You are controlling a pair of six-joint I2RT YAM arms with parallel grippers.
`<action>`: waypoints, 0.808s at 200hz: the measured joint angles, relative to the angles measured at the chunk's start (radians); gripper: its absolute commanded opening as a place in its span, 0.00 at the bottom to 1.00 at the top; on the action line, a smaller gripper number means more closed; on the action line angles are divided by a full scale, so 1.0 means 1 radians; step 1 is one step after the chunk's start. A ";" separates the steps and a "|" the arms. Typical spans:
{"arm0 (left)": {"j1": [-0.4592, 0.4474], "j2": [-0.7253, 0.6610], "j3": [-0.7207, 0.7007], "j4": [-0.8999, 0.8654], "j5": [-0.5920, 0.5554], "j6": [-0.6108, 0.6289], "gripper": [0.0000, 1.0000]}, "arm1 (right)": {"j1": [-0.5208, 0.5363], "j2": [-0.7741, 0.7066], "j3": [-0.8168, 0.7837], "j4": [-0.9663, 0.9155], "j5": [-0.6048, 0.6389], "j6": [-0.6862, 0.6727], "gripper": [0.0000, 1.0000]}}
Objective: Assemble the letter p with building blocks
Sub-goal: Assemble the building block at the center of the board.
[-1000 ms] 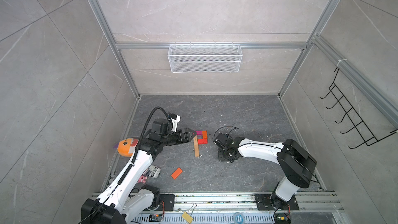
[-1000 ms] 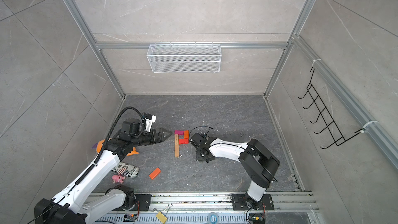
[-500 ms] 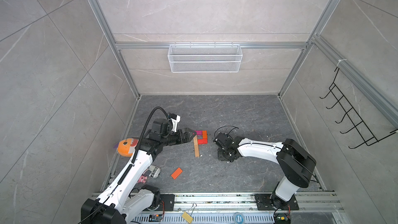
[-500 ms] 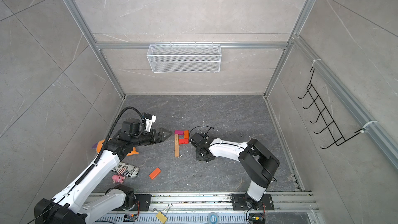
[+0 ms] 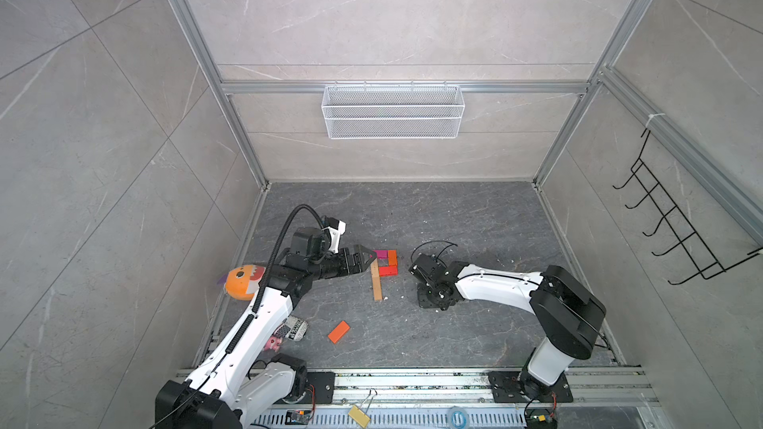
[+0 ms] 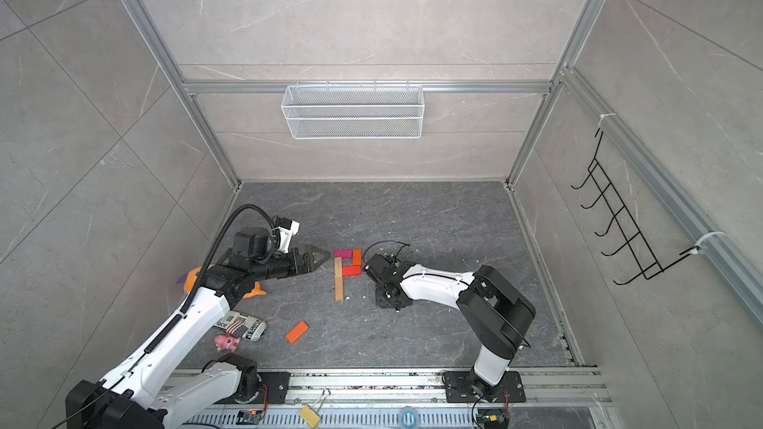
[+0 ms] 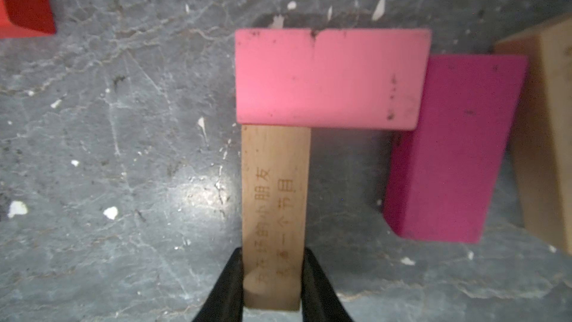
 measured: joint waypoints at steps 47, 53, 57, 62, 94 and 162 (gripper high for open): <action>0.000 0.000 0.000 0.000 0.000 0.000 1.00 | 0.000 0.000 0.002 0.002 0.000 -0.004 0.46; 0.000 0.000 0.000 0.000 0.000 0.000 1.00 | 0.000 0.000 0.002 0.002 0.000 -0.004 0.47; 0.000 0.000 0.000 0.000 0.000 0.000 1.00 | 0.000 0.000 0.002 0.002 0.000 -0.004 0.47; 0.000 0.000 0.000 0.000 0.000 0.000 1.00 | 0.000 0.000 0.002 0.002 0.000 -0.005 0.47; 0.000 0.000 0.000 0.000 0.001 0.000 1.00 | 0.000 -0.002 0.006 -0.010 0.000 -0.005 0.49; 0.002 0.000 0.000 0.000 0.001 0.000 1.00 | -0.005 -0.099 0.028 -0.067 0.000 -0.023 0.56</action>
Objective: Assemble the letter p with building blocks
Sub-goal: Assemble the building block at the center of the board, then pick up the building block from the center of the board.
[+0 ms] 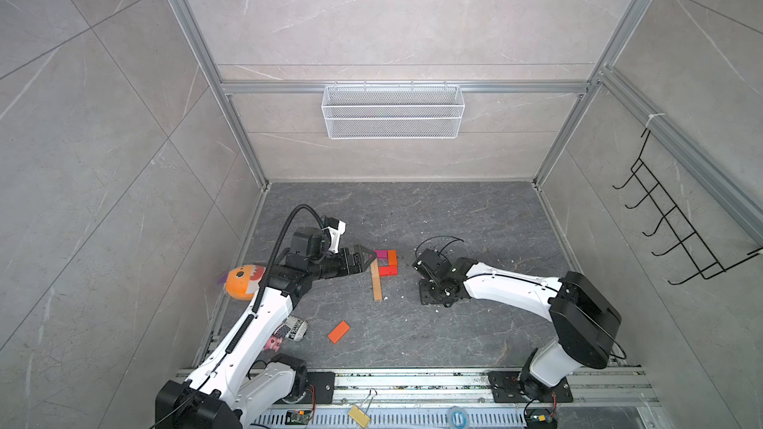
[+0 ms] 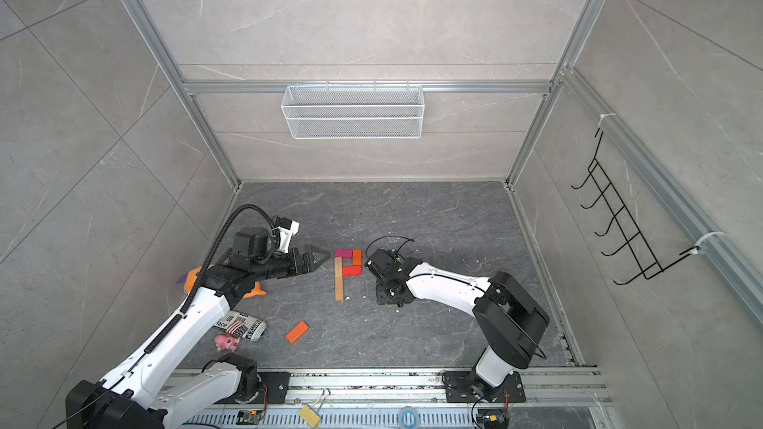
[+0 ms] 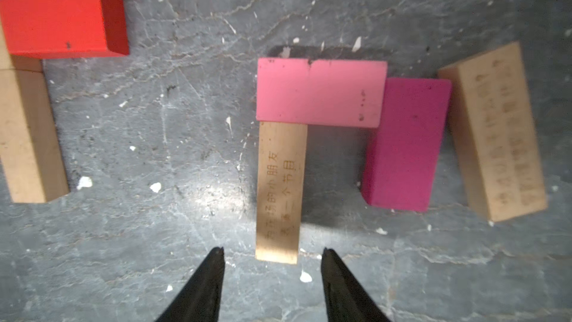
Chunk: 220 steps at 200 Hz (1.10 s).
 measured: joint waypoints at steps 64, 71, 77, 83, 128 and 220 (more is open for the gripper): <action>0.000 -0.005 0.000 -0.001 -0.005 0.000 1.00 | -0.019 -0.050 0.005 -0.039 0.000 -0.024 0.63; 0.000 -0.007 0.000 -0.001 -0.006 0.000 1.00 | -0.022 -0.055 0.005 -0.043 0.001 -0.027 0.64; 0.000 -0.009 0.000 -0.002 -0.007 0.000 1.00 | -0.024 -0.060 0.005 -0.045 0.000 -0.028 0.65; 0.000 -0.011 0.000 -0.002 -0.010 0.000 1.00 | -0.026 -0.065 0.005 -0.047 0.001 -0.031 0.66; 0.000 -0.024 0.000 -0.022 -0.059 -0.004 1.00 | -0.032 -0.100 0.003 -0.048 0.000 -0.047 0.77; -0.003 -0.203 -0.125 -0.321 -0.282 -0.346 1.00 | -0.070 -0.192 -0.023 -0.025 -0.025 -0.149 1.00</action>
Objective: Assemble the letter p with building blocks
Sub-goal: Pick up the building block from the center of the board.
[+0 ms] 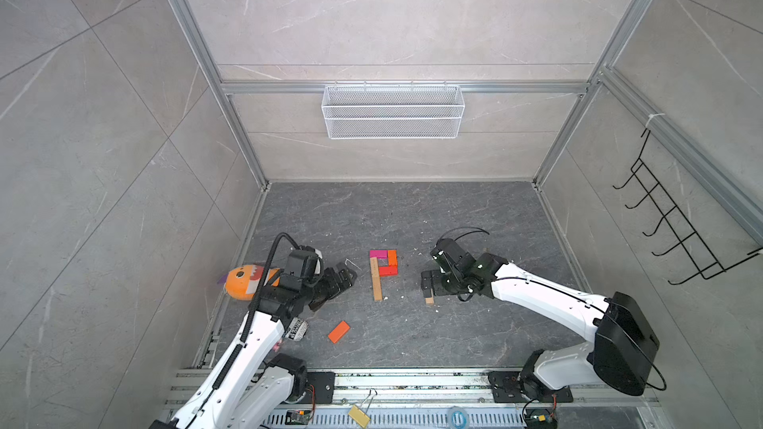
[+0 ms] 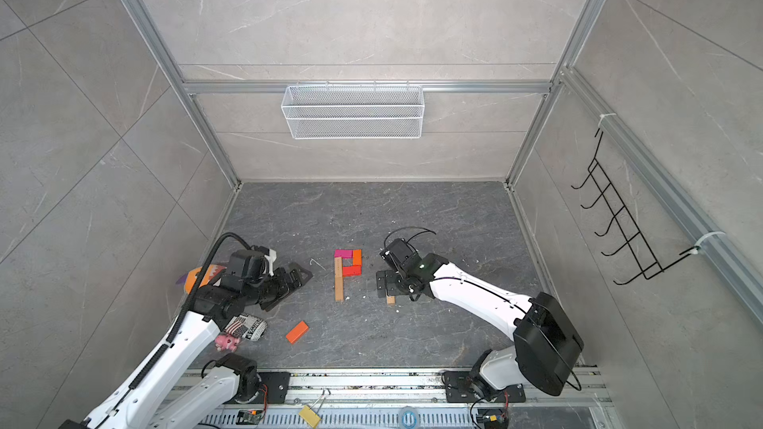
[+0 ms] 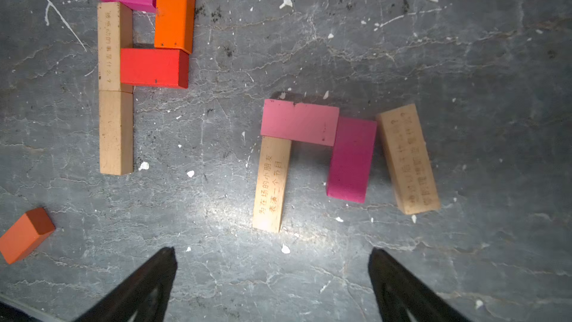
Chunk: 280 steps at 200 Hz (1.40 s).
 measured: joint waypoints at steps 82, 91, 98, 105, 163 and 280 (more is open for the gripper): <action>-0.416 0.116 -0.065 -0.225 -0.330 -0.503 0.99 | -0.029 -0.026 -0.093 0.072 -0.049 -0.035 1.00; -0.441 0.162 -0.065 -0.228 -0.347 -0.552 0.99 | -0.031 -0.034 -0.102 0.076 -0.053 -0.036 1.00; -0.455 0.188 -0.065 -0.227 -0.359 -0.584 0.99 | -0.032 -0.040 -0.108 0.079 -0.055 -0.039 1.00; -0.464 0.206 -0.065 -0.226 -0.370 -0.610 1.00 | -0.035 -0.045 -0.113 0.082 -0.058 -0.042 1.00; -0.481 0.270 -0.109 -0.146 -0.403 -0.731 0.92 | -0.043 -0.064 -0.146 0.090 -0.073 -0.058 1.00; -0.485 0.345 -0.151 -0.056 -0.405 -0.756 0.71 | -0.048 -0.064 -0.152 0.091 -0.095 -0.058 1.00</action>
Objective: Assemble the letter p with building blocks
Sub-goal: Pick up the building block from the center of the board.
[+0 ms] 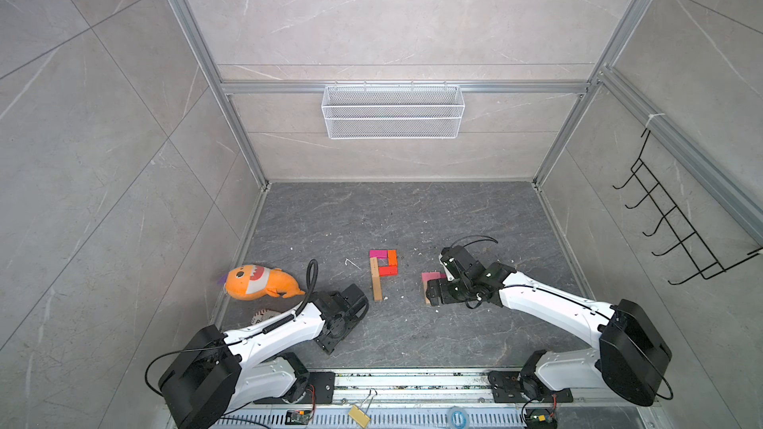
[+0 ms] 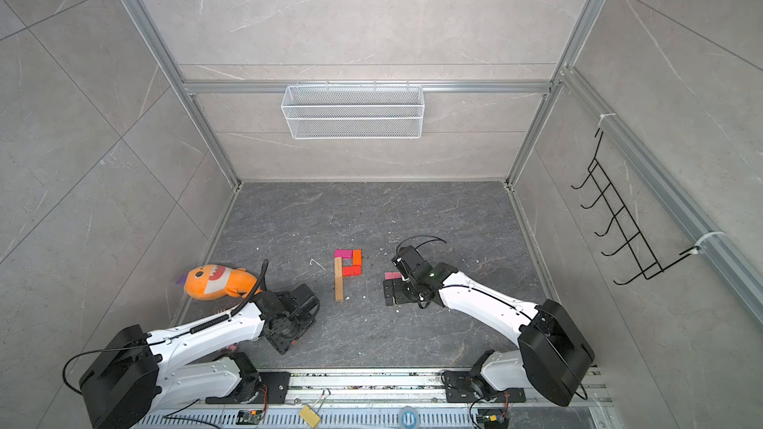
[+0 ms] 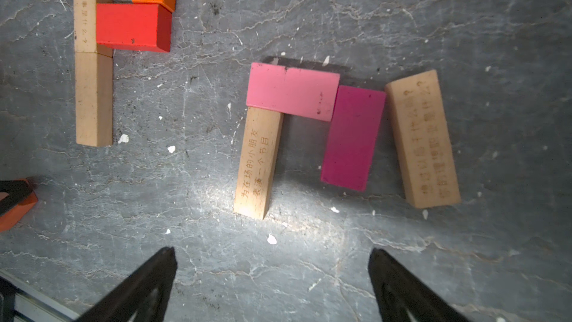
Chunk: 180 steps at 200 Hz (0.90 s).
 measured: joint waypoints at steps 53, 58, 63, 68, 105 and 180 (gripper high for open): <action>-0.018 0.010 0.012 0.008 -0.020 0.028 0.53 | -0.003 0.000 -0.010 0.000 0.000 0.000 1.00; -0.022 0.014 0.018 0.007 -0.024 0.035 0.52 | -0.006 0.000 -0.011 0.001 0.000 0.000 1.00; -0.027 0.020 0.025 0.006 -0.025 0.047 0.52 | -0.011 0.000 -0.013 0.001 0.000 0.000 1.00; -0.032 0.026 0.035 0.007 -0.026 0.060 0.51 | -0.018 0.000 -0.016 0.001 -0.002 0.000 1.00; -0.095 0.109 0.192 -0.015 -0.035 0.212 0.50 | -0.126 -0.029 -0.038 0.003 -0.022 0.001 1.00; -0.303 0.511 0.734 -0.041 -0.017 0.506 0.49 | -0.408 -0.115 -0.042 -0.005 -0.070 0.001 1.00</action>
